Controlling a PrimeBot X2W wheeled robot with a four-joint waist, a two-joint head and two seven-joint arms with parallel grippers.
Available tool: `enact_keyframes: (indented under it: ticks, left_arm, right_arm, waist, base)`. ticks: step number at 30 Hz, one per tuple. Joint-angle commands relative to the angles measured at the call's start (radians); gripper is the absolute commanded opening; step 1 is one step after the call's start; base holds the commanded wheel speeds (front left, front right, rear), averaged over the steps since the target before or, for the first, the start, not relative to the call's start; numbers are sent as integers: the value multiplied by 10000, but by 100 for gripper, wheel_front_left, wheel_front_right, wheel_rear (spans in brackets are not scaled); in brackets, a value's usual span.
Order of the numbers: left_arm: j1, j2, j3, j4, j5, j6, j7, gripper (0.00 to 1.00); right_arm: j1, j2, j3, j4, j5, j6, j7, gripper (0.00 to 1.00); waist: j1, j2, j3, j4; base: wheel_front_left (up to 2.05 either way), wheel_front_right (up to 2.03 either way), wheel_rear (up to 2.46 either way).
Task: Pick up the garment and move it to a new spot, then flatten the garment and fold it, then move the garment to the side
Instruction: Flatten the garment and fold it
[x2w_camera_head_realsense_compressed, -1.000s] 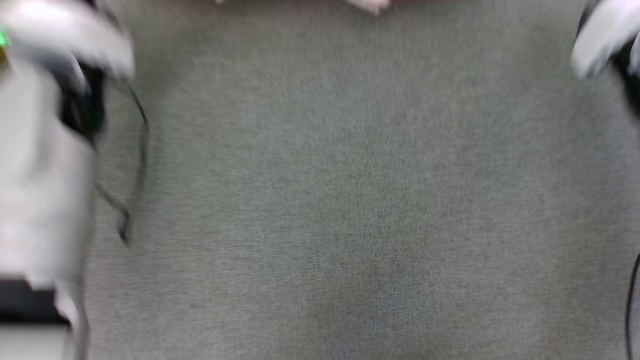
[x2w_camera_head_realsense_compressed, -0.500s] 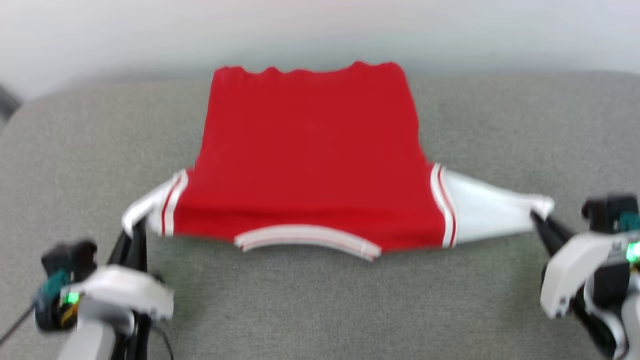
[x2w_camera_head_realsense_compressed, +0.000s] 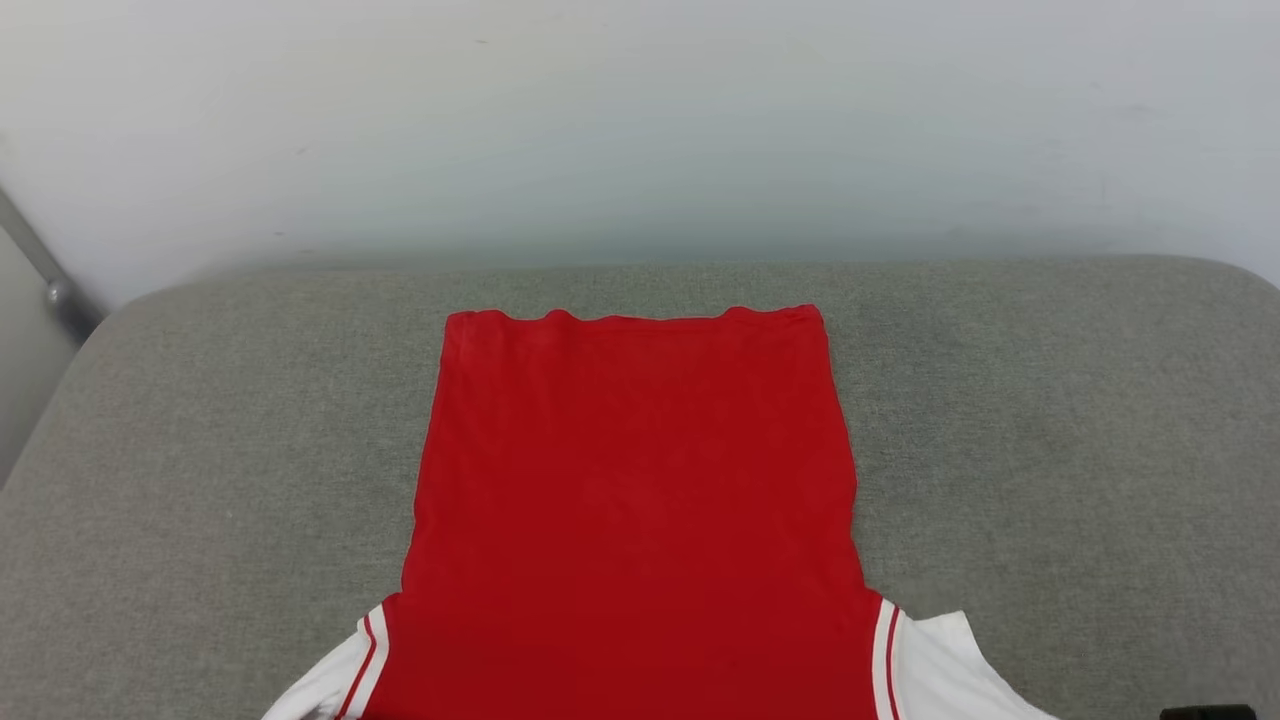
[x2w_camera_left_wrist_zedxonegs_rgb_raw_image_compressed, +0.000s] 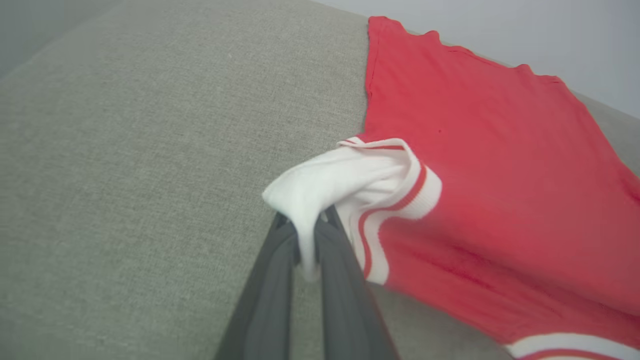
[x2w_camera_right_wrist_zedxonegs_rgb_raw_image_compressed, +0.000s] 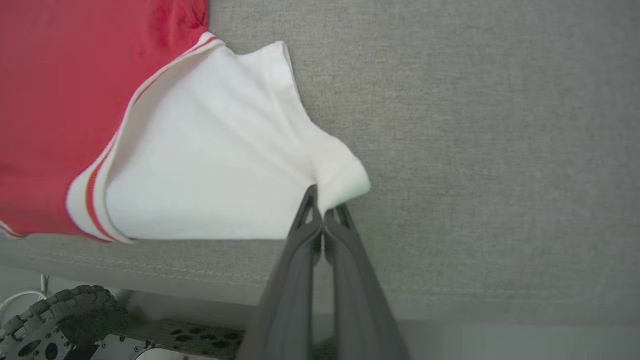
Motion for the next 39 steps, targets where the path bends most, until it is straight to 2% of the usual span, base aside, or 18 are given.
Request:
enact_keyframes:
  ticks: [1,8,12,17,22,28,32,39]
  left_arm:
    - [334,-90,-170,-287,-4,185,184,0]
    - [-534,-91,-583,-251,177,-157,208,0]
    - [-1443,-193,-745,-261,292,-487,-63,0]
    - [-2618,-474,-953,-230,430,-882,-556,0]
    - [-3568,-810,-1345,-108,627,-1199,-893,0]
    - [-4387,-1148,-1752,-190,822,-1523,-1258,0]
    - [-4735,-1324,-1972,-370,912,-1671,-1406,0]
    - [-4966,-1479,-2225,-458,976,-1816,-1534,0]
  right_arm:
    - [30,361,7,250,-37,-19,48,100]
    - [-1581,496,-506,682,294,-15,-908,100]
    - [-3514,312,-982,1081,432,-13,-1331,100]
    - [-6748,-170,-1176,2742,647,-13,-1283,100]
    - [-9540,-1002,-933,4678,594,-12,-179,100]
    - [-11922,-1566,-397,6382,657,-13,2061,100]
    - [-12930,-1608,-207,6941,486,-13,3064,100]
    - [-13342,-1777,-205,7734,134,-13,3809,100]
  waist:
    - [5,-1,-43,-31]
    - [5,-1,385,387]
    - [5,-1,1271,744]
    - [5,-1,2516,1217]
    - [5,-1,3504,1980]
    - [5,-1,4469,2780]
    - [5,-1,5016,3198]
    - [5,-1,5529,3619]
  base:
    - [0,0,0]
    - [0,0,0]
    - [0,0,0]
    - [0,0,0]
    - [0,0,0]
    - [0,0,0]
    - [0,0,0]
    - [0,0,0]
